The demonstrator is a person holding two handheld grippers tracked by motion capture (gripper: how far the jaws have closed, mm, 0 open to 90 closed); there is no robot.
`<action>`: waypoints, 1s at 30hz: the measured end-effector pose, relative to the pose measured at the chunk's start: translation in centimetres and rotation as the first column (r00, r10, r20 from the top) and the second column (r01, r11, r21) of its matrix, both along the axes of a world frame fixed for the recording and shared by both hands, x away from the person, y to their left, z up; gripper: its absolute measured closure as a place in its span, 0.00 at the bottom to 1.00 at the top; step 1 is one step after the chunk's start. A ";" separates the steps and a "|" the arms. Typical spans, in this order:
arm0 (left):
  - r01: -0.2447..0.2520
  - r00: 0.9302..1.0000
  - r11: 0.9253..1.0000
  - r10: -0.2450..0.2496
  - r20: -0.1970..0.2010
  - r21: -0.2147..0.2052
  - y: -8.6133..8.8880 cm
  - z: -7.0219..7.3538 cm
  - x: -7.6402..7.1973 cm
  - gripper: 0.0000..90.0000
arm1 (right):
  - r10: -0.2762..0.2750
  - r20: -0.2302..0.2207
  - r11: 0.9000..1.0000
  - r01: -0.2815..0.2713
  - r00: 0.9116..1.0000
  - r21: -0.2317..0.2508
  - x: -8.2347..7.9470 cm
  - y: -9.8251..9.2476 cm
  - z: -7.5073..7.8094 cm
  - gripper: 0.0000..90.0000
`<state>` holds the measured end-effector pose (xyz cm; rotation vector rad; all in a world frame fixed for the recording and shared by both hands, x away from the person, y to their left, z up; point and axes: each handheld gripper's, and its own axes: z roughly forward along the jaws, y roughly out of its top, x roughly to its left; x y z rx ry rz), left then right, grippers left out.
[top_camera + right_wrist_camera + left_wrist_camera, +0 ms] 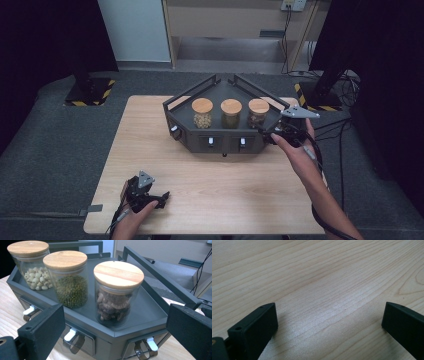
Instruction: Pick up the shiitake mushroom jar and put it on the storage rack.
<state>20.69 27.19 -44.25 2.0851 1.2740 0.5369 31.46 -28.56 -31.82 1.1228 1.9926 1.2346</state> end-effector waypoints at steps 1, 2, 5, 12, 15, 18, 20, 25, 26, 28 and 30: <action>0.000 1.000 1.000 0.000 0.000 0.000 0.0 0.0 0.0 0.00 | -0.001 0.000 1.000 0.001 1.000 -0.001 -0.1 -0.1 -0.1 0.03; 0.000 1.000 1.000 0.000 0.000 0.000 0.0 0.0 0.0 0.00 | -0.001 -0.003 1.000 0.001 1.000 0.002 -0.2 -0.2 -0.1 0.03; 0.000 1.000 1.000 0.000 0.000 0.000 0.0 0.0 0.0 0.00 | -0.003 -0.009 1.000 0.003 1.000 0.005 -0.3 -0.5 -0.3 0.03; 0.000 1.000 1.000 0.000 0.000 0.000 0.0 0.0 0.0 0.00 | -0.002 -0.011 1.000 0.002 1.000 0.016 -1.1 -1.4 -0.7 0.03; 0.000 1.000 1.000 0.000 0.000 0.000 0.0 0.0 0.0 0.00 | 0.004 -0.010 1.000 -0.004 1.000 0.003 -1.3 -1.7 -0.9 0.03; 0.000 1.000 1.000 0.000 0.000 0.000 0.0 0.0 0.0 0.00 | 0.010 -0.017 1.000 -0.010 1.000 -0.006 -1.4 -1.9 -1.0 0.03; 0.000 1.000 1.000 0.000 0.000 0.000 0.0 0.0 0.0 0.00 | 0.010 -0.018 1.000 -0.010 1.000 -0.010 -1.6 -2.0 -1.1 0.03; 0.000 1.000 1.000 0.000 0.000 0.000 0.0 0.0 0.0 0.00 | 0.020 -0.034 1.000 -0.020 0.999 -0.010 -1.9 -2.2 -1.6 0.03; 0.000 1.000 1.000 0.000 0.000 0.000 0.0 0.0 0.0 0.00 | 0.023 -0.036 1.000 -0.024 0.999 -0.012 -2.0 -2.2 -1.7 0.03; 0.000 1.000 1.000 0.000 0.000 0.000 0.0 0.0 0.0 0.00 | 0.030 -0.041 0.999 -0.030 0.999 -0.014 -2.2 -2.1 -1.9 0.03; 0.000 1.000 1.000 0.000 -0.001 0.000 0.0 0.0 0.0 0.00 | 0.036 -0.042 0.999 -0.037 0.998 -0.022 -2.4 -2.0 -2.1 0.03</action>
